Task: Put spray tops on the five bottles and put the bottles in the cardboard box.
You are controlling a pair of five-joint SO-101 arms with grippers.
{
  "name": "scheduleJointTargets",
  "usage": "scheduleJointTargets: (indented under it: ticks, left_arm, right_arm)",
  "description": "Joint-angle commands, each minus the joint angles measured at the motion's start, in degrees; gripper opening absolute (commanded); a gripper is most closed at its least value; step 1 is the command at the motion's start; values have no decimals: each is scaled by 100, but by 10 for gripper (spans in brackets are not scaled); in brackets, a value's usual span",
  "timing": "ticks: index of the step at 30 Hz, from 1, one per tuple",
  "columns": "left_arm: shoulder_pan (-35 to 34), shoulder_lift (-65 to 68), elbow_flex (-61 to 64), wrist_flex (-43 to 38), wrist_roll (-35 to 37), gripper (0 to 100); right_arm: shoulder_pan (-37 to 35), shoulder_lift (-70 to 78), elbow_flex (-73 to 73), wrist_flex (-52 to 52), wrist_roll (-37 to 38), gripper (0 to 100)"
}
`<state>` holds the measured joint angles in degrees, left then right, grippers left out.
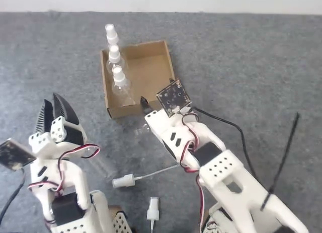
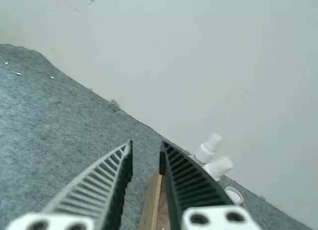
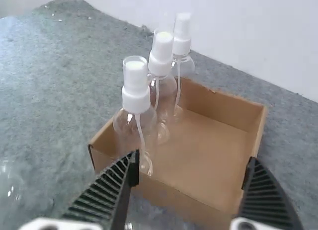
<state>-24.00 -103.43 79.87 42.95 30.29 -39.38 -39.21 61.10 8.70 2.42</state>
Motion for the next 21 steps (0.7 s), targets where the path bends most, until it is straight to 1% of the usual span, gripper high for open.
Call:
scheduleJointTargets:
  ticks: [1,4,8,15,21]
  left_arm:
    - [-44,-88,-48,-185,-35,82]
    - [-44,-88,-48,-185,-53,83]
    - [-44,-88,-48,-185,-62,83]
    - [-44,-88,-48,-185,-62,84]
    - [-44,-88,-48,-185,-62,84]
  right_arm:
    - [31,-796,-457,1332,448,285]
    - [57,-1015,-844,2176,774,285]
    - [4,-1095,-1108,2879,1134,285]
    - [-593,-1086,-1134,3618,2295,285]
    - [-716,-840,-1257,3960,2884,285]
